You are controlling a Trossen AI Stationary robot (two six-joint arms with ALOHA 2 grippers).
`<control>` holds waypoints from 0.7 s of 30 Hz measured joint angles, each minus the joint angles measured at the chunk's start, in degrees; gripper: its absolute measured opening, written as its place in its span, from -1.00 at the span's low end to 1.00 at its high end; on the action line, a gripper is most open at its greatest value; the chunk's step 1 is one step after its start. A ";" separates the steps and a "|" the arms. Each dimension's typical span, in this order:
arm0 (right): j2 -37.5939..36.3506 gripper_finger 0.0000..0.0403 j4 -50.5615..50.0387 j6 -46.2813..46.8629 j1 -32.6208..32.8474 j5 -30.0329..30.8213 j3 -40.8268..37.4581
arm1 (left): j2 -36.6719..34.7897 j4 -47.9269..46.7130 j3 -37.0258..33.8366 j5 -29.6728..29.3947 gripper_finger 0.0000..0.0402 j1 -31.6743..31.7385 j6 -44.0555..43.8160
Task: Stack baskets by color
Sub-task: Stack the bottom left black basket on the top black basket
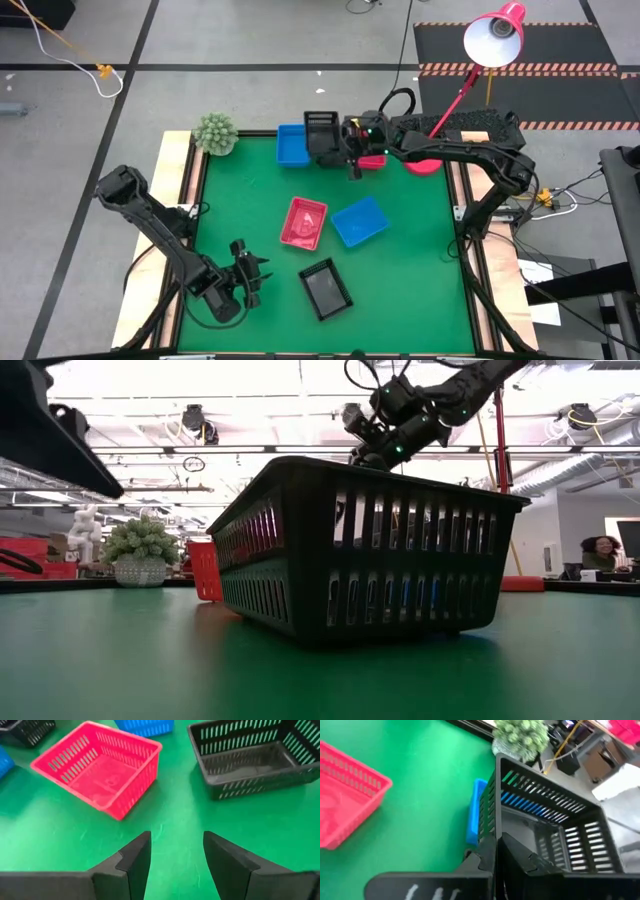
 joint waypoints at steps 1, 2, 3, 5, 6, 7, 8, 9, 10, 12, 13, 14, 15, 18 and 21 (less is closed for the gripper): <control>0.00 -0.97 0.47 0.00 -0.16 0.00 -0.79 | 0.00 0.75 -0.65 0.00 -0.08 0.20 0.00; 0.00 -0.97 1.13 -0.18 -0.30 -0.02 -1.74 | 0.00 1.00 -1.13 -0.02 -0.08 0.46 0.00; 0.00 -0.97 2.02 -0.38 -0.43 -0.04 -2.71 | 0.00 1.00 -1.41 -0.02 -0.08 0.70 0.00; 0.02 -0.97 4.59 -0.46 -0.75 -0.06 -4.67 | 0.00 1.00 -1.57 -0.06 -0.08 1.35 0.02; 0.02 -0.97 6.30 -0.49 -0.86 -0.06 -5.65 | 0.00 1.14 -1.57 -0.08 -0.08 1.65 0.31; 0.02 -0.97 7.98 -0.51 -1.07 -0.03 -6.70 | 0.00 1.44 -1.57 -0.08 -0.08 1.95 1.17; 0.02 -0.97 9.50 -0.53 -1.19 0.03 -7.74 | 0.00 2.07 -1.57 -0.07 -0.08 2.26 2.34; 0.02 -0.97 10.74 -0.53 -1.33 0.03 -8.68 | 0.00 3.00 -1.57 -0.08 -0.08 2.51 3.59; 0.02 -0.97 12.07 -0.55 -1.53 0.06 -9.58 | 0.00 3.95 -1.57 -0.07 -0.08 2.79 4.90; 0.02 -0.97 15.22 -0.55 -1.83 0.10 -11.40 | 0.00 6.05 -1.57 -0.04 -0.08 3.44 7.95; 0.02 -0.97 16.37 -0.55 -1.96 0.10 -12.18 | 0.00 7.05 -1.57 -0.07 -0.08 3.79 9.30; 0.02 -0.97 16.94 -0.55 -2.18 0.11 -12.91 | 0.00 8.13 -1.57 -0.06 -0.08 4.19 10.68; 0.02 -0.97 17.07 -0.55 -2.30 0.09 -13.52 | 0.00 9.05 -1.57 -0.05 -0.08 4.55 12.14; 0.02 -0.97 17.34 -0.55 -2.59 0.11 -14.59 | 0.00 11.42 -1.57 -0.04 -0.08 5.75 15.66; 0.02 -0.97 17.51 -0.42 -2.59 0.44 -15.04 | 0.00 13.39 -1.57 0.00 -0.08 6.99 18.39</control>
